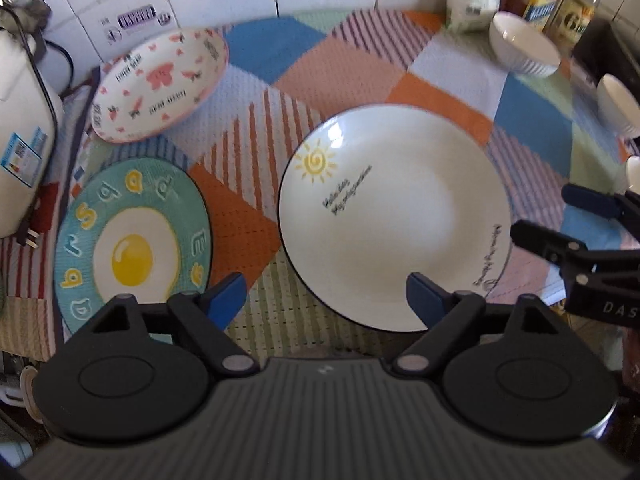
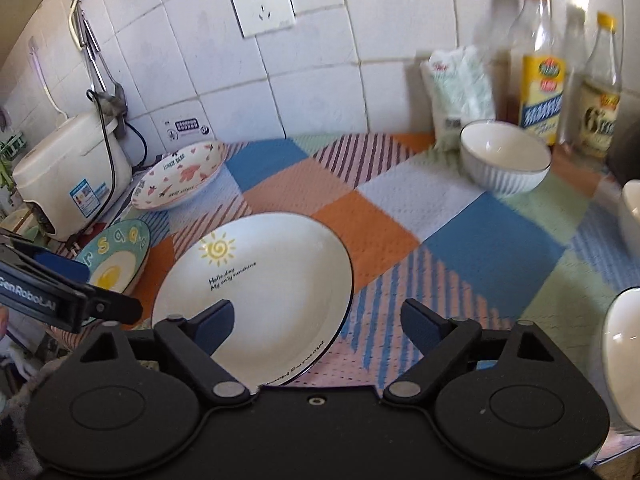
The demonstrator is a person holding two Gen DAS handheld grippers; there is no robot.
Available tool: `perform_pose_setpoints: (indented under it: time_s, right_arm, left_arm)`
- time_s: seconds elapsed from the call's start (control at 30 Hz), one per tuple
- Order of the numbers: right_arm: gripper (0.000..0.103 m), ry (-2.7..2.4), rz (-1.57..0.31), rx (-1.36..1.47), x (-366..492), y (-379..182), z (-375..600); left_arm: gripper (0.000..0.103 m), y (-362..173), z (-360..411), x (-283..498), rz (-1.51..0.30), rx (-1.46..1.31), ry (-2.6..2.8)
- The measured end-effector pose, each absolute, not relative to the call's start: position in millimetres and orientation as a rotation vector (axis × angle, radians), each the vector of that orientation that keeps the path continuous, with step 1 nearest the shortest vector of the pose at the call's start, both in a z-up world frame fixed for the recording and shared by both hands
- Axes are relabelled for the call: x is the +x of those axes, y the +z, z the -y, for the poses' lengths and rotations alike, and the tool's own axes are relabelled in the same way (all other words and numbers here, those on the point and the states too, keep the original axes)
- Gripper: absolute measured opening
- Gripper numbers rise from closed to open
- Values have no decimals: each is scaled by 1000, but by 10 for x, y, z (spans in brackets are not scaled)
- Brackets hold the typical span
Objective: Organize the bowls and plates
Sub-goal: 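Reach to the white sun plate and close both grippers on its rim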
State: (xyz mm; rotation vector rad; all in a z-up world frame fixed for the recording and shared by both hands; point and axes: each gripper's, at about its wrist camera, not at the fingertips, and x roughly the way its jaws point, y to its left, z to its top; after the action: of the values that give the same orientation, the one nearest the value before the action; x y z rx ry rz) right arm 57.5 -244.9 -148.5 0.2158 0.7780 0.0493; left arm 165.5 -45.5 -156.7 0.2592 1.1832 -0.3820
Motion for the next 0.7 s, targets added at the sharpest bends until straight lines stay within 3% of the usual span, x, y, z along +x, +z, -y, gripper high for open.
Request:
perform_pose_setpoints:
  time_s: [0.13,0.23,0.43,0.47,0.5,0.63,0.7]
  right_arm:
    - [88,34,-783,189,681,-1738,2488]
    - [81,72,-788,222,735,-1868,2546]
    - [44,110,-834,317,814,-2093,2631]
    - [33,110,-833,330,808,-2110,2642]
    - [26,109,-830,344,807,-2127,2658]
    - [21,132,-849,437,842,-2163,2725]
    - [18,139,-854,448,865,-2180,2725]
  left_arm:
    - [77,-1795,421,1772,-1246,244,-381]
    - [70,-1918,388,1831,-1264,211,-397]
    - [70,-2021,309,1845,-1220,125,-410]
    - [70,-2036,327,1837,-1210,152,-397]
    - [67,-2047,340,1828,-1200,172,-395]
    - [36,-2096,317,1854,-1225,141,-414]
    - [31,-2122,309,1846,-1230,126,-422]
